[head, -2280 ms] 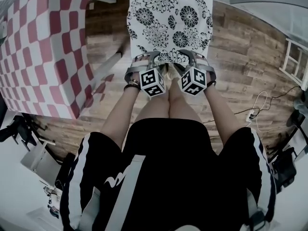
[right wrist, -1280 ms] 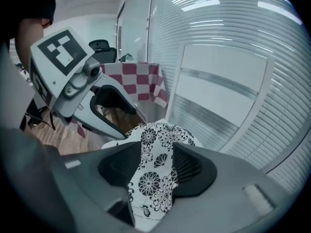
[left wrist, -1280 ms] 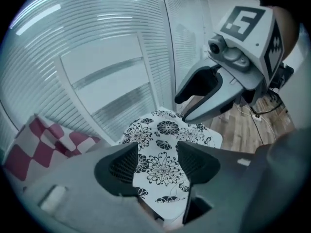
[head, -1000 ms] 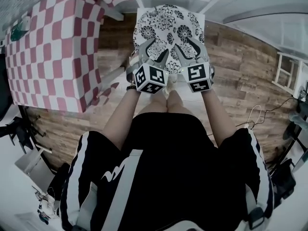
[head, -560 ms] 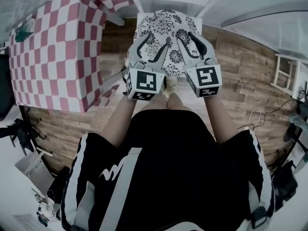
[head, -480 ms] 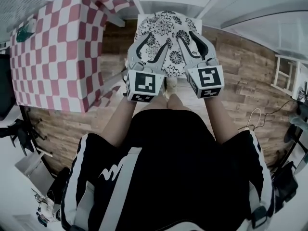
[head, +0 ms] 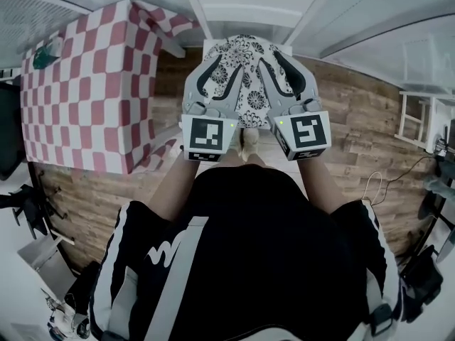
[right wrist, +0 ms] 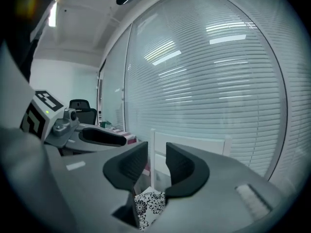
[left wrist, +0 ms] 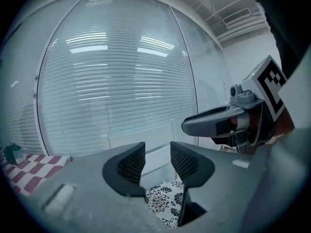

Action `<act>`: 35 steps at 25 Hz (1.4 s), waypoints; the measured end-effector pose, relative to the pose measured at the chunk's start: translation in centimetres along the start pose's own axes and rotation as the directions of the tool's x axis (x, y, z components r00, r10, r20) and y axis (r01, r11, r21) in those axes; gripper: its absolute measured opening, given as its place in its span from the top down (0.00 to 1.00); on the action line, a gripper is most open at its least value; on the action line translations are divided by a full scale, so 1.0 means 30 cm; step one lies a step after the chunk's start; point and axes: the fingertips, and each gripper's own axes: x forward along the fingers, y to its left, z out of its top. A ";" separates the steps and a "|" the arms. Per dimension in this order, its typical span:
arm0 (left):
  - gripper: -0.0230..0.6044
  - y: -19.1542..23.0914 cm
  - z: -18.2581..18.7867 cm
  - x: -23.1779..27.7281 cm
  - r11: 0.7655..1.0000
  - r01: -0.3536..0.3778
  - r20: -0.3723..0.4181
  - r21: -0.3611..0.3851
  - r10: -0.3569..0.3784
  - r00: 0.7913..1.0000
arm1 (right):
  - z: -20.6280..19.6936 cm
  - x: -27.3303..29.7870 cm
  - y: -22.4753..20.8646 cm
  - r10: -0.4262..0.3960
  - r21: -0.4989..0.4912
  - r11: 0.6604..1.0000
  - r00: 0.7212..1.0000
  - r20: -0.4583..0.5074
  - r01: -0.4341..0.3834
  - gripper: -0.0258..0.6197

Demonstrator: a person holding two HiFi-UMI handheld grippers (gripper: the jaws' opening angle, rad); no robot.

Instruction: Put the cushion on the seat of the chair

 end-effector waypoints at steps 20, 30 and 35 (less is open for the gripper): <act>0.78 0.021 0.227 -0.083 0.998 0.021 0.139 -0.065 -0.012 0.990 | 0.222 -0.071 0.090 0.043 -0.025 0.999 0.992 0.122 -0.040 0.87; 0.83 0.036 0.288 -0.118 0.997 0.017 0.196 -0.078 -0.002 0.981 | 0.287 -0.086 0.091 0.021 -0.039 0.999 0.987 0.157 -0.015 0.94; 0.88 0.039 0.307 -0.134 0.997 0.018 0.215 -0.079 0.000 0.977 | 0.305 -0.091 0.103 0.019 -0.034 0.999 0.986 0.163 -0.014 0.96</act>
